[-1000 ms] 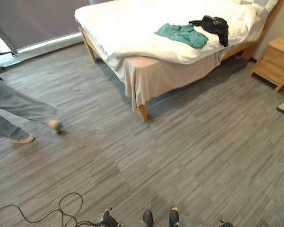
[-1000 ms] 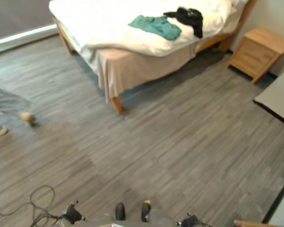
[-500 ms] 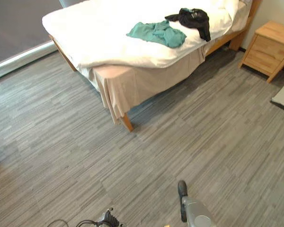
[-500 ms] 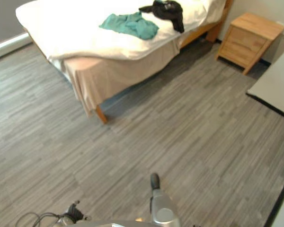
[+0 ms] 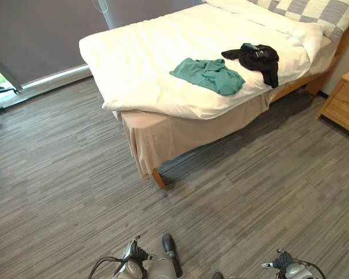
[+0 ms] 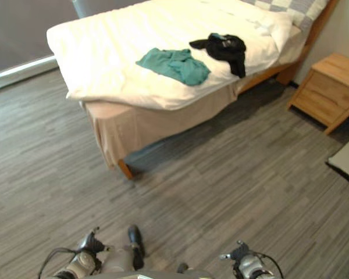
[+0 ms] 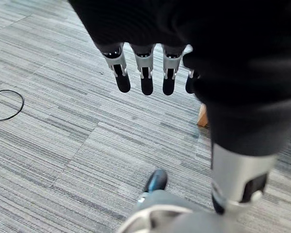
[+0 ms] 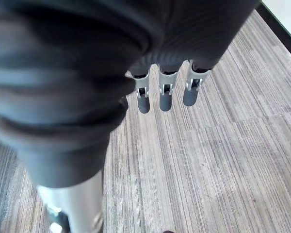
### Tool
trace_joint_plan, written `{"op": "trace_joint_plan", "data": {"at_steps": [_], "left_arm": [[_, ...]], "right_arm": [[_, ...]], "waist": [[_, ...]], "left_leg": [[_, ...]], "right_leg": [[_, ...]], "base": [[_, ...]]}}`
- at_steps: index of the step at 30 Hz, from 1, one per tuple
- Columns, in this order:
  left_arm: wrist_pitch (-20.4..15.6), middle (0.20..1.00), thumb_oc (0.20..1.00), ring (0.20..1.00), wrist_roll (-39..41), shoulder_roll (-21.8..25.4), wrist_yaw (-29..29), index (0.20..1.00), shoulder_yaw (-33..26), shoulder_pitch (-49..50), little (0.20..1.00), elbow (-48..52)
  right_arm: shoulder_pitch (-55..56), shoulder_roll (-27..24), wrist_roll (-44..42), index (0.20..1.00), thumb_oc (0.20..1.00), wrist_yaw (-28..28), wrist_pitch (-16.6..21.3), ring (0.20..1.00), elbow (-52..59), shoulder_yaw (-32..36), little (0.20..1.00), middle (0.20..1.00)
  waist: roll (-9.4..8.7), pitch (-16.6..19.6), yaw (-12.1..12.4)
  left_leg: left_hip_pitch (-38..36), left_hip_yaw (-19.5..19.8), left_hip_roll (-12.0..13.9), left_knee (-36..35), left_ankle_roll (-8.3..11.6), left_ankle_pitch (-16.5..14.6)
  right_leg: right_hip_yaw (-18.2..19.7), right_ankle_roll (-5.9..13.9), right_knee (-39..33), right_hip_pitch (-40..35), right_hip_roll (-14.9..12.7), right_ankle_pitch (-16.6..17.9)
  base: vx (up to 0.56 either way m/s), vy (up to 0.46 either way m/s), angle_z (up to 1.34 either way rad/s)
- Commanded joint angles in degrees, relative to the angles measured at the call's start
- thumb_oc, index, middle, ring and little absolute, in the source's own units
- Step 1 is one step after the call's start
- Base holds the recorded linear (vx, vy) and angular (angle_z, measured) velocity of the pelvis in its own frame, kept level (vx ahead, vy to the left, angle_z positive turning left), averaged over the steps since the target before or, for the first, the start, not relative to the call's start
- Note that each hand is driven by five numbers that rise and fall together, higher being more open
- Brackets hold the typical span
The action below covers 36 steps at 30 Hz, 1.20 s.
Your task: Tidy up the quilt and then pick up the clothes from the bed and put them into the laundry hamper.
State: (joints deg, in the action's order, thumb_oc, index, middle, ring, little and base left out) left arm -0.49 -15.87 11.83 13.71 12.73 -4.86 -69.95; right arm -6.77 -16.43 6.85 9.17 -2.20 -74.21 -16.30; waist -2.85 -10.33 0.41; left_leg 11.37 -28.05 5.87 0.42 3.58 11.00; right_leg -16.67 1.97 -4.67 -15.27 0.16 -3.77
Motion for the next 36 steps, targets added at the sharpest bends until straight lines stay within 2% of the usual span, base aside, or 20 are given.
{"op": "trace_joint_plan", "data": {"at_steps": [1,3,5,7,8,11,12,14,16,19,20,21,23,24,25,27,28,30,34,36], "left_arm": [[0.29,1.0,1.0,1.0,2.4,0.29,1.38,1.0,0.83,1.04,1.0,-2.28],[0.84,1.0,1.0,1.0,2.91,1.12,0.51,1.0,-0.66,2.25,1.0,-3.88],[1.99,1.0,1.0,1.0,-0.15,2.52,-0.58,1.0,-0.66,2.59,1.0,-5.47],[2.51,1.0,1.0,1.0,-1.95,3.74,-1.34,1.0,-0.22,2.22,1.0,-6.51],[2.59,1.0,1.0,1.0,-2.67,4.35,-1.73,1.0,0.2,2.18,1.0,-6.78],[2.07,1.0,1.0,1.0,-3.86,5.84,-1.88,1.0,1.43,0.94,1.0,-6.15],[1.76,1.0,1.0,1.0,-4.18,6.08,-1.7,1.0,2.0,0.55,1.0,-5.64],[1.29,1.0,1.0,1.0,-5.03,6.41,-1.6,1.0,2.83,-0.67,1.0,-4.66],[0.99,1.0,1.0,1.0,-5.45,6.7,-1.49,1.0,3.5,-2.05,1.0,-3.99],[0.35,1.0,1.0,1.0,-5.79,6.81,-1.13,1.0,4.12,-2.15,1.0,-3.4],[-0.47,1.0,1.0,1.0,-5.31,6.54,-0.78,1.0,4.91,-2.12,1.0,-1.81],[-0.9,1.0,1.0,1.0,-4.52,6.51,-0.65,1.0,4.75,-2.14,1.0,-0.93],[-2.74,1.0,1.0,1.0,0.87,6.97,0.69,1.0,3.8,-3.67,1.0,3.98],[-3.35,1.0,1.0,1.0,3.76,7.37,1.72,1.0,2.67,-4.43,1.0,6.0],[-4.43,1.0,1.0,1.0,5.92,8.88,4.73,1.0,0.86,-5.2,1.0,9.14],[-4.68,1.0,1.0,1.0,5.42,10.35,6.83,1.0,-0.06,-4.82,1.0,11.65],[-6.23,1.0,1.0,1.0,5.48,13.16,10.38,1.0,-1.65,-4.4,1.0,18.27],[-7.26,1.0,1.0,1.0,4.96,14.88,11.87,1.0,-2.71,-3.79,1.0,21.62],[-8.33,1.0,1.0,1.0,-1.84,25.14,13.58,1.0,-5.71,-2.22,1.0,33.51],[-8.89,1.0,1.0,1.0,-2.61,27.95,13.7,1.0,-7.8,-2.68,1.0,38.27]], "right_arm": [[2.21,0.57,1.29,1.0,1.0,0.78,0.53,1.0,0.48,1.17,1.0,1.0],[3.0,2.3,-0.15,1.0,1.0,0.54,0.98,1.0,0.96,1.88,1.0,1.0],[3.03,3.35,-1.43,1.0,1.0,-0.23,1.18,1.0,1.72,2.64,1.0,1.0],[2.29,3.75,-2.12,1.0,1.0,-0.38,1.23,1.0,2.8,3.08,1.0,1.0],[1.93,3.85,-2.31,1.0,1.0,-0.33,1.15,1.0,3.24,3.28,1.0,1.0],[2.25,3.93,-2.63,1.0,1.0,-0.44,1.19,1.0,3.54,3.32,1.0,1.0],[2.31,3.76,-3.33,1.0,1.0,-0.37,1.22,1.0,3.77,3.64,1.0,1.0],[2.41,3.54,-3.28,1.0,1.0,-0.54,1.02,1.0,3.77,3.58,1.0,1.0],[2.6,3.48,-2.55,1.0,1.0,-0.93,0.74,1.0,3.29,2.97,1.0,1.0],[2.95,3.17,-2.9,1.0,1.0,-0.87,0.53,1.0,2.38,3.5,1.0,1.0],[3.29,2.86,-3.24,1.0,1.0,-0.51,0.65,1.0,1.97,3.86,1.0,1.0],[3.62,2.38,-2.73,1.0,1.0,-0.55,0.69,1.0,1.67,3.68,1.0,1.0],[3.56,0.94,-2.21,1.0,1.0,0.2,1.15,1.0,2.03,3.25,1.0,1.0],[3.58,0.39,-1.25,1.0,1.0,0.85,0.98,1.0,1.72,2.86,1.0,1.0],[3.59,0.03,0.42,1.0,1.0,1.97,0.88,1.0,1.1,2.35,1.0,1.0],[3.77,-0.32,1.15,1.0,1.0,2.26,0.99,1.0,1.0,2.55,1.0,1.0],[4.9,-0.48,-0.13,1.0,1.0,2.97,1.82,1.0,1.83,3.54,1.0,1.0],[5.67,-0.47,-0.76,1.0,1.0,3.85,2.59,1.0,2.93,3.92,1.0,1.0],[10.66,-0.23,-1.69,1.0,1.0,2.76,4.53,1.0,7.23,5.32,1.0,1.0],[11.22,0.03,-0.66,1.0,1.0,2.29,4.34,1.0,6.18,4.72,1.0,1.0]], "waist": [[-1.73,1.34,2.19],[-2.64,1.65,2.52],[-2.12,0.62,1.22],[-1.34,-0.81,-0.18],[-0.69,-1.56,-0.71],[-0.14,-2.21,-1.69],[-0.1,-2.25,-2.31],[-0.36,-1.93,-3.72],[-0.28,-1.29,-4.55],[0.05,-0.7,-5.59],[0.52,0.06,-6.1],[0.76,-0.05,-6.03],[0.42,-1.86,-4.91],[0.0,-2.59,-4.25],[-0.12,-2.65,-3.17],[0.37,-2.18,-3.09],[0.85,-1.63,-3.37],[0.95,-1.38,-3.36],[2.07,0.49,-5.06],[2.38,0.78,-5.28]], "left_leg": [[-7.87,2.82,-0.58,-1.59,0.45,-6.05],[-10.68,3.5,-1.73,-4.88,-1.05,-7.32],[-12.94,1.97,-0.25,-5.42,-2.06,-8.65],[-14.66,2.09,0.87,-5.42,-2.25,-9.73],[-15.46,2.06,1.33,-5.42,-2.13,-9.91],[-16.49,3.64,1.37,-5.42,-1.17,-10.59],[-16.67,4.21,1.07,-5.42,-0.77,-11.04],[-17.44,6.08,0.77,-5.42,0.31,-12.64],[-18.04,7.54,1.16,-5.42,1.28,-13.35],[-20.35,7.46,2.1,-5.42,2.19,-14.41],[-22.37,7.73,2.28,-5.42,2.31,-14.27],[-21.96,8.08,3.1,-2.0,2.55,-14.61],[-15.22,10.69,5.16,10.26,3.54,-11.73],[-12.04,12.7,4.83,12.6,3.54,-10.29],[-10.2,14.29,2.3,8.9,3.03,-11.41],[-11.64,13.62,2.06,5.62,2.81,-11.27],[-13.13,12.26,2.6,3.08,3.24,-10.18],[-13.66,13.08,2.0,1.62,3.18,-10.25],[-18.14,10.6,1.8,-4.69,3.61,-9.67],[-18.96,9.96,1.86,-5.23,3.79,-9.89]], "right_leg": [[4.38,4.92,3.26,0.1,-4.45,-5.51],[3.64,7.06,14.09,2.82,-4.45,-4.69],[3.56,10.25,27.23,10.52,-4.97,-0.66],[3.98,11.48,38.06,18.36,-6.54,1.92],[3.22,11.21,39.33,20.75,-7.72,2.02],[2.76,8.55,27.94,20.97,-9.36,-0.92],[4.71,8.15,22.27,21.19,-9.21,-0.72],[9.8,8.97,8.88,21.21,-9.72,2.68],[13.92,9.94,3.98,22.81,-10.62,5.54],[15.28,10.66,3.51,23.1,-11.03,6.71],[15.17,9.73,2.97,21.49,-10.13,6.4],[14.37,9.29,2.34,19.72,-9.76,5.84],[12.37,7.47,1.24,16.65,-9.34,5.3],[10.87,6.82,0.3,15.22,-9.43,4.81],[9.64,6.64,-0.33,13.42,-9.63,3.78],[9.08,6.78,0.09,13.04,-9.37,3.49],[8.59,6.83,0.55,12.62,-9.27,2.92],[8.88,6.86,0.93,12.53,-9.04,2.72],[8.82,7.66,0.68,11.4,-8.65,2.71],[8.86,7.99,0.32,11.18,-8.8,2.86]], "base": [[0.3,0.076,0.36],[0.37,0.114,0.42],[0.22,0.082,0.78],[0.19,0.069,0.57],[0.26,0.042,0.5],[0.31,-0.063,0.22],[0.3,-0.146,0.17],[0.35,-0.237,0.23],[0.31,-0.266,0.43],[0.29,-0.232,0.64],[0.29,-0.211,0.19],[0.32,-0.328,0.11],[0.06,-0.304,0.16],[0.04,-0.238,0.55],[0.04,-0.126,0.54],[0.14,-0.005,0.42],[0.16,0.03,0.25],[0.12,0.04,0.09],[0.17,0.056,0.09],[0.11,0.035,-0.23]]}}
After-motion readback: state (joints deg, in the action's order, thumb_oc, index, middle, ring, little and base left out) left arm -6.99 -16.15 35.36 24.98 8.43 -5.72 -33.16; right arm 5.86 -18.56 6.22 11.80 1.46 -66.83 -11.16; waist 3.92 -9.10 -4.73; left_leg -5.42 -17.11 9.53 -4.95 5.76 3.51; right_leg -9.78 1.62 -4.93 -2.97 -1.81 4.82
